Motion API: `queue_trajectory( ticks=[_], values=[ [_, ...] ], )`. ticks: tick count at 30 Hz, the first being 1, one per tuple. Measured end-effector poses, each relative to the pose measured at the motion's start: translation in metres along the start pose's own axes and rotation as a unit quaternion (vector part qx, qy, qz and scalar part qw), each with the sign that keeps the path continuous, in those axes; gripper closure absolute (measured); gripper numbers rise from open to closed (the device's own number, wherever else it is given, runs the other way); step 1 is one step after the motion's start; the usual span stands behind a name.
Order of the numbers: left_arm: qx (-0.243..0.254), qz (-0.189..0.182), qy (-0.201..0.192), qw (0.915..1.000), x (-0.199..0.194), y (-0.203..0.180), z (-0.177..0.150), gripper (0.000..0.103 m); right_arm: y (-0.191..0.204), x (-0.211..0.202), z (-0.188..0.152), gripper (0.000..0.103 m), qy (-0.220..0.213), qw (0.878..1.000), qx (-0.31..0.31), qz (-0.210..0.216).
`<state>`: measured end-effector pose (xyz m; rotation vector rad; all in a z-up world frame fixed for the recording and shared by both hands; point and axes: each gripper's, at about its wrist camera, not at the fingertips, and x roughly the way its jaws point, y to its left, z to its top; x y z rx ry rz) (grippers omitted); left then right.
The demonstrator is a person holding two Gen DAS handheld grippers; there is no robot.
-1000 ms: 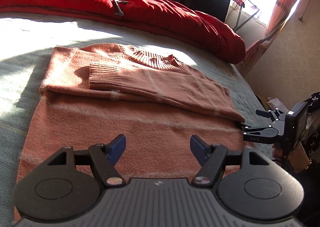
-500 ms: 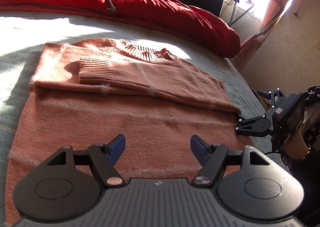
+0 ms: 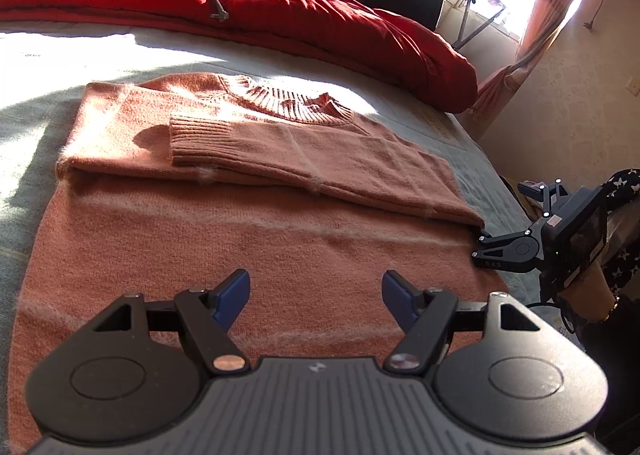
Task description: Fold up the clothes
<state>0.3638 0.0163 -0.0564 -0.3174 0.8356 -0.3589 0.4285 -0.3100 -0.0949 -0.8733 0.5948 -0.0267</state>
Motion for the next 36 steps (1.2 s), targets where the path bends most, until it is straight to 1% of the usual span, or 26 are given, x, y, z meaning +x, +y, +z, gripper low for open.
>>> queue_trajectory(
  ticks=[2,4,6,7,8,9,11,13,14,16,18,19,22,24,25,27,28,29,30,31,32,34,36],
  values=[
    [0.000,-0.001,-0.001,1.0000,-0.001,0.001,0.001,0.030,-0.003,-0.009,0.002,0.002,0.003,1.000,0.000,0.016],
    [0.000,-0.001,-0.001,1.0000,-0.002,0.003,0.002,0.030,-0.015,-0.021,0.005,0.002,0.008,0.999,0.020,0.040],
    [-0.001,0.001,-0.001,1.0000,-0.001,0.003,0.003,0.030,-0.031,-0.029,0.009,0.002,-0.008,0.996,0.069,0.060],
    [-0.002,0.001,-0.001,1.0000,-0.001,0.003,0.004,0.030,-0.039,-0.033,0.011,0.005,-0.016,0.993,0.094,0.069],
    [-0.002,0.001,-0.002,1.0000,0.000,0.003,0.004,0.030,-0.046,-0.035,0.013,0.014,-0.024,0.989,0.121,0.082],
    [-0.001,0.001,-0.002,1.0000,0.000,0.002,0.004,0.030,-0.053,-0.030,0.016,0.020,-0.032,0.982,0.155,0.104],
    [0.002,0.002,-0.001,1.0000,-0.001,0.001,0.002,0.030,-0.058,-0.016,0.021,0.046,-0.035,0.966,0.210,0.148],
    [0.004,0.003,0.001,1.0000,-0.003,0.001,0.000,0.030,-0.051,0.002,0.022,0.060,-0.019,0.950,0.245,0.193],
    [0.003,0.005,0.001,1.0000,-0.005,0.002,-0.002,0.030,-0.043,0.008,0.020,0.065,-0.004,0.947,0.245,0.206],
    [0.001,0.009,0.003,1.0000,-0.007,0.006,-0.003,0.030,-0.029,0.016,0.011,0.065,0.024,0.946,0.241,0.215],
    [-0.004,0.014,0.006,0.9999,-0.007,0.010,-0.002,0.030,-0.030,0.012,0.002,0.065,0.025,0.939,0.261,0.224],
    [-0.006,0.016,0.005,0.9998,-0.007,0.011,-0.002,0.030,-0.035,0.009,0.003,0.065,0.024,0.936,0.269,0.226],
    [-0.007,0.011,0.001,0.9999,-0.006,0.010,0.000,0.030,-0.056,0.007,0.010,0.065,0.002,0.926,0.299,0.229],
    [-0.002,0.005,0.000,1.0000,-0.006,0.007,-0.002,0.030,-0.065,0.019,0.017,0.065,-0.005,0.919,0.318,0.233],
    [0.001,0.004,0.001,1.0000,-0.006,0.006,-0.003,0.030,-0.068,0.029,0.019,0.065,-0.004,0.912,0.331,0.242],
    [0.004,0.007,0.004,1.0000,-0.008,0.006,-0.005,0.030,-0.068,0.052,0.019,0.065,0.011,0.894,0.362,0.264],
    [0.003,0.010,0.004,0.9999,-0.009,0.006,-0.006,0.030,-0.067,0.064,0.017,0.067,0.025,0.887,0.375,0.269],
    [0.001,0.015,0.004,0.9999,-0.012,0.008,-0.006,0.030,-0.068,0.068,0.014,0.077,0.037,0.883,0.387,0.265],
    [-0.002,0.019,0.003,0.9998,-0.014,0.010,-0.006,0.030,-0.068,0.073,0.012,0.081,0.048,0.878,0.399,0.262],
    [-0.005,0.021,0.001,0.9998,-0.016,0.012,-0.005,0.030,-0.069,0.075,0.012,0.080,0.055,0.874,0.409,0.259],
    [-0.009,0.022,-0.002,0.9997,-0.018,0.015,-0.004,0.030,-0.072,0.067,0.017,0.076,0.046,0.873,0.410,0.259],
    [-0.015,0.024,-0.007,0.9996,-0.021,0.019,-0.002,0.030,-0.072,0.048,0.033,0.074,0.015,0.880,0.394,0.265],
    [-0.017,0.025,-0.013,0.9995,-0.022,0.020,0.000,0.030,-0.065,0.039,0.051,0.073,0.002,0.887,0.369,0.277]
  ],
)
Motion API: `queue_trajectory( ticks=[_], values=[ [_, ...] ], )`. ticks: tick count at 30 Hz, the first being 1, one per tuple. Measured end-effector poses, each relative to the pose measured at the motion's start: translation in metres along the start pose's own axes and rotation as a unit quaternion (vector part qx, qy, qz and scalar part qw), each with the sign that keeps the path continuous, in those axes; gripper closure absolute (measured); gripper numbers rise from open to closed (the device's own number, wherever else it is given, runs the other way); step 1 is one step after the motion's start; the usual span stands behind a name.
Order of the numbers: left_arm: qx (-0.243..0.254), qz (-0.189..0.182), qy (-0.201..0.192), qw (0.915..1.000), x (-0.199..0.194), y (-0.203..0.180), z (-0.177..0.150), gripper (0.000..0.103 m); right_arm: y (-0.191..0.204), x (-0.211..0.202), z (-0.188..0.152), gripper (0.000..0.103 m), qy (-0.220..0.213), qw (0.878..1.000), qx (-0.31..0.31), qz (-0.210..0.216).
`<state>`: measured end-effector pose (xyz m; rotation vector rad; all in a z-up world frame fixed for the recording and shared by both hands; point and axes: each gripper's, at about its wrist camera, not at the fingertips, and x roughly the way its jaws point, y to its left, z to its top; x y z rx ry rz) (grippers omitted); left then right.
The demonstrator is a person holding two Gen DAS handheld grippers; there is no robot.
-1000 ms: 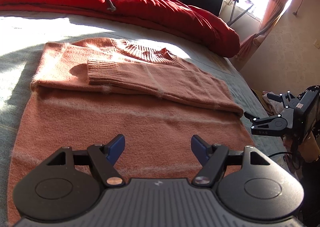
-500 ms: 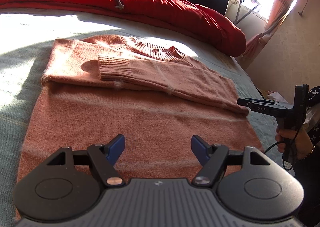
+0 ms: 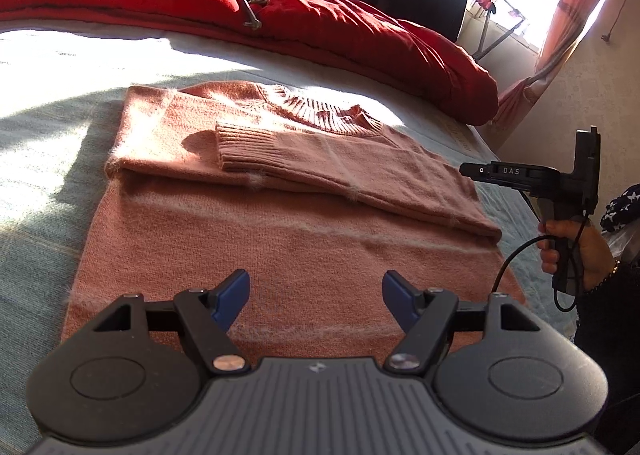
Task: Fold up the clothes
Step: 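Withdraw both open grippers and move them to the ribbed hem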
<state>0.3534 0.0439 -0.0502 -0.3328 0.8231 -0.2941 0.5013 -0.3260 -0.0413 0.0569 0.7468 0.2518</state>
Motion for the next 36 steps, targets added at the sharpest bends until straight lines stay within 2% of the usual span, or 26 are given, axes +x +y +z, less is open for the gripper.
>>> queue_trajectory(
  ticks=[5,7,10,12,15,19,21,29,31,33,34,36],
  values=[
    [-0.005,-0.003,-0.001,1.0000,-0.005,0.004,-0.005,0.030,0.031,0.038,0.002,0.069,0.040,0.999,-0.033,-0.003],
    [-0.005,0.000,-0.002,1.0000,-0.009,0.008,-0.006,0.030,0.035,0.041,0.002,0.065,0.039,0.999,-0.019,-0.016],
    [-0.014,0.002,-0.010,0.9998,-0.014,0.017,-0.005,0.030,0.058,0.021,0.010,0.064,0.004,0.999,-0.029,0.028],
    [-0.020,0.002,-0.016,0.9997,-0.016,0.023,-0.004,0.030,0.082,0.018,0.016,0.064,0.003,0.997,-0.054,0.051],
    [-0.025,-0.003,-0.020,0.9995,-0.020,0.028,-0.006,0.030,0.118,0.028,0.017,0.064,0.021,0.991,-0.085,0.097],
    [-0.030,0.003,-0.023,0.9993,-0.026,0.038,-0.008,0.030,0.159,0.062,0.012,0.064,0.053,0.986,-0.106,0.121],
    [-0.035,0.006,-0.025,0.9990,-0.030,0.045,-0.009,0.030,0.168,0.080,0.010,0.064,0.070,0.985,-0.103,0.122],
    [-0.049,0.012,-0.031,0.9983,-0.038,0.065,-0.012,0.030,0.184,0.113,0.022,0.060,0.069,0.989,-0.091,0.092],
    [-0.049,0.011,-0.034,0.9981,-0.041,0.067,-0.012,0.030,0.186,0.101,0.026,0.060,0.068,0.990,-0.082,0.092],
    [-0.051,0.009,-0.037,0.9979,-0.042,0.070,-0.012,0.029,0.190,0.079,0.027,0.054,0.059,0.989,-0.085,0.110],
    [-0.052,0.010,-0.038,0.9979,-0.042,0.071,-0.012,0.029,0.193,0.069,0.025,0.048,0.059,0.988,-0.088,0.115],
    [-0.052,0.014,-0.038,0.9978,-0.039,0.073,-0.011,0.027,0.197,0.054,0.020,0.046,0.063,0.986,-0.094,0.120]
  ],
)
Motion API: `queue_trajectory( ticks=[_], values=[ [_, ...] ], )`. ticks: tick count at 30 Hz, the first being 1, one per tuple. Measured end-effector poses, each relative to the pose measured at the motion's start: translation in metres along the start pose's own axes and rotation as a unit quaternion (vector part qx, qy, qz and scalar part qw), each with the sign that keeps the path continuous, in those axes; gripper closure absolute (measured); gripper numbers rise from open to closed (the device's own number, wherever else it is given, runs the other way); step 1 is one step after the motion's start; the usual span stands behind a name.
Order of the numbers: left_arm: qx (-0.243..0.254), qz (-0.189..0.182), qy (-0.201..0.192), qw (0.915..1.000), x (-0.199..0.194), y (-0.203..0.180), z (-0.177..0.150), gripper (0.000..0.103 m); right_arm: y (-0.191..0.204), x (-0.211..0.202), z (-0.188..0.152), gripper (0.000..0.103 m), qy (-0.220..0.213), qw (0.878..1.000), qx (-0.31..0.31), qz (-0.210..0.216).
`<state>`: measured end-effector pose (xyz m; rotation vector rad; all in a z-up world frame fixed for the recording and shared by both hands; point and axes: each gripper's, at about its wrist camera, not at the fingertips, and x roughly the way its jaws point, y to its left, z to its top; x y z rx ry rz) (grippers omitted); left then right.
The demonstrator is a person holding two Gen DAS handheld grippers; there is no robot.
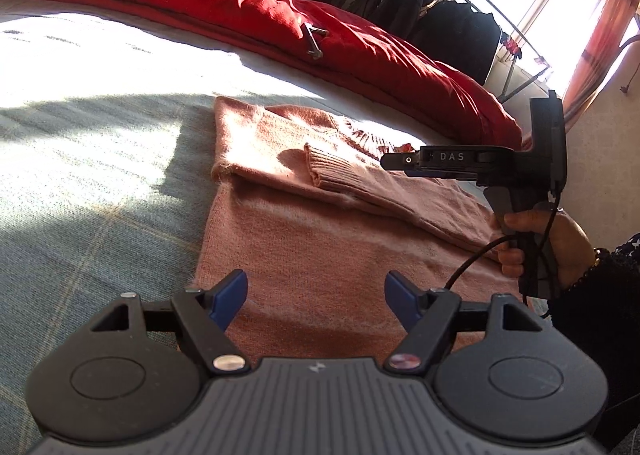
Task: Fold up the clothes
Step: 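Withdraw both open grippers and move them to the ribbed hem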
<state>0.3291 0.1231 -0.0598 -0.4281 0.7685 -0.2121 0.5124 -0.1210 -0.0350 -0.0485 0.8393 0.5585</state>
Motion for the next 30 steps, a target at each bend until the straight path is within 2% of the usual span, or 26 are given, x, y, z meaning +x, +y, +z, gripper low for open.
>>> queue_trajectory(
  ticks=[4,6,8,14,18,23,26,30],
  values=[
    [0.004,0.000,0.005,1.0000,0.003,-0.001,-0.001,0.027,0.005,0.014,-0.015,0.045,0.027,1.000,0.012,0.005],
    [0.008,0.003,0.007,0.9999,0.002,-0.002,-0.002,0.027,0.004,0.030,-0.018,0.039,0.028,0.999,0.025,0.009],
    [0.019,0.005,0.009,0.9998,-0.001,-0.005,-0.003,0.027,0.005,0.039,-0.014,0.022,0.028,0.999,0.039,0.020],
    [0.090,0.025,0.021,0.9953,-0.001,-0.023,0.000,0.025,0.007,0.004,-0.008,0.023,0.013,0.996,0.061,0.057],
    [0.143,0.030,0.025,0.9890,0.010,-0.042,0.005,0.025,-0.009,-0.046,-0.028,0.020,-0.003,0.998,0.053,0.036],
    [0.181,0.022,0.043,0.9823,0.035,-0.066,0.004,0.024,-0.030,-0.096,-0.072,0.016,0.009,0.999,0.025,-0.028],
    [0.198,0.035,0.057,0.9780,0.051,-0.079,-0.002,0.024,-0.037,-0.106,-0.099,0.013,0.029,0.998,0.015,-0.061],
    [0.212,0.043,0.078,0.9733,0.068,-0.087,-0.012,0.024,-0.044,-0.100,-0.119,0.013,0.046,0.996,0.032,-0.067]
  ],
)
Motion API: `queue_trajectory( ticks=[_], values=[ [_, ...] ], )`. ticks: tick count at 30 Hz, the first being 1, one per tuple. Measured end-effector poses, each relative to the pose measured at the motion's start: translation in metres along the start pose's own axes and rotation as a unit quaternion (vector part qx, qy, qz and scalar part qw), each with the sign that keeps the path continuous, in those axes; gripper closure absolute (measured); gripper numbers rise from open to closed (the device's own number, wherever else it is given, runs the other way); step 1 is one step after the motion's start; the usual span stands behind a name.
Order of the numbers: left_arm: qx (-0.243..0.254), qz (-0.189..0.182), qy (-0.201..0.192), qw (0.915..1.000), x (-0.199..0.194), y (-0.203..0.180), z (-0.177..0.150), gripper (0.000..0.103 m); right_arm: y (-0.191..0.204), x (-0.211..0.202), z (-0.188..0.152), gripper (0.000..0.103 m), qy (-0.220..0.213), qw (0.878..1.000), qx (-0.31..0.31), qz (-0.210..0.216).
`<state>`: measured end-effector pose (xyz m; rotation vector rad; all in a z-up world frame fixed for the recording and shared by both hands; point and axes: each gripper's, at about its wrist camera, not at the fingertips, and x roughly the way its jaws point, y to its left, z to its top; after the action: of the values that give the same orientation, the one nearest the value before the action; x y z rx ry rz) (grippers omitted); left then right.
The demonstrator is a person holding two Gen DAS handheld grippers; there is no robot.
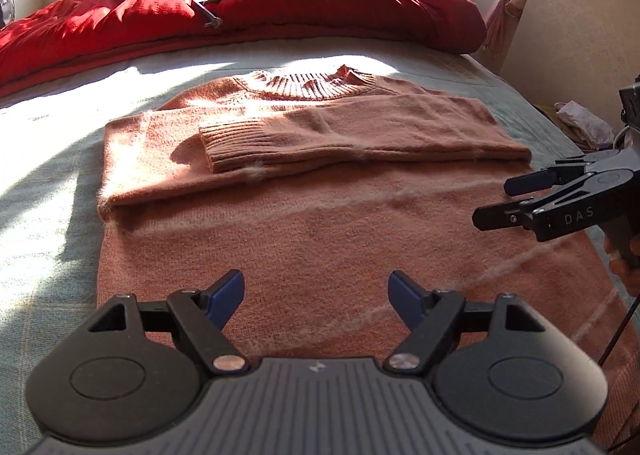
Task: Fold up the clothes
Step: 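Withdraw both open grippers and move them to the ribbed hem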
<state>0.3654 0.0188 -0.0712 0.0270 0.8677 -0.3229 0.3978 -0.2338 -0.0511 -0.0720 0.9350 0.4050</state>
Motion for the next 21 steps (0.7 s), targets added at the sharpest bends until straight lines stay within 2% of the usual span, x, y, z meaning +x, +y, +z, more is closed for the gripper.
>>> queue_trajectory(
  ticks=[3,5,7,16,21],
  values=[
    [0.027,0.025,0.012,0.9992,0.008,-0.009,-0.007,0.024,-0.001,0.006,-0.007,0.009,0.001,1.000,0.008,-0.001],
    [0.034,0.034,0.015,0.9987,0.005,-0.013,-0.013,0.020,-0.001,0.009,-0.011,0.002,0.002,1.000,0.013,-0.002],
    [0.039,0.043,0.018,0.9982,0.003,-0.016,-0.018,0.019,0.003,0.012,-0.011,0.000,0.002,1.000,0.008,-0.003],
    [0.007,0.057,0.047,0.9973,-0.025,-0.014,-0.049,0.014,0.006,0.020,-0.014,0.000,0.002,1.000,-0.005,-0.013],
    [0.002,0.066,0.051,0.9965,-0.031,-0.015,-0.063,0.007,0.008,0.023,-0.015,0.000,0.003,1.000,-0.010,-0.017]
  ],
)
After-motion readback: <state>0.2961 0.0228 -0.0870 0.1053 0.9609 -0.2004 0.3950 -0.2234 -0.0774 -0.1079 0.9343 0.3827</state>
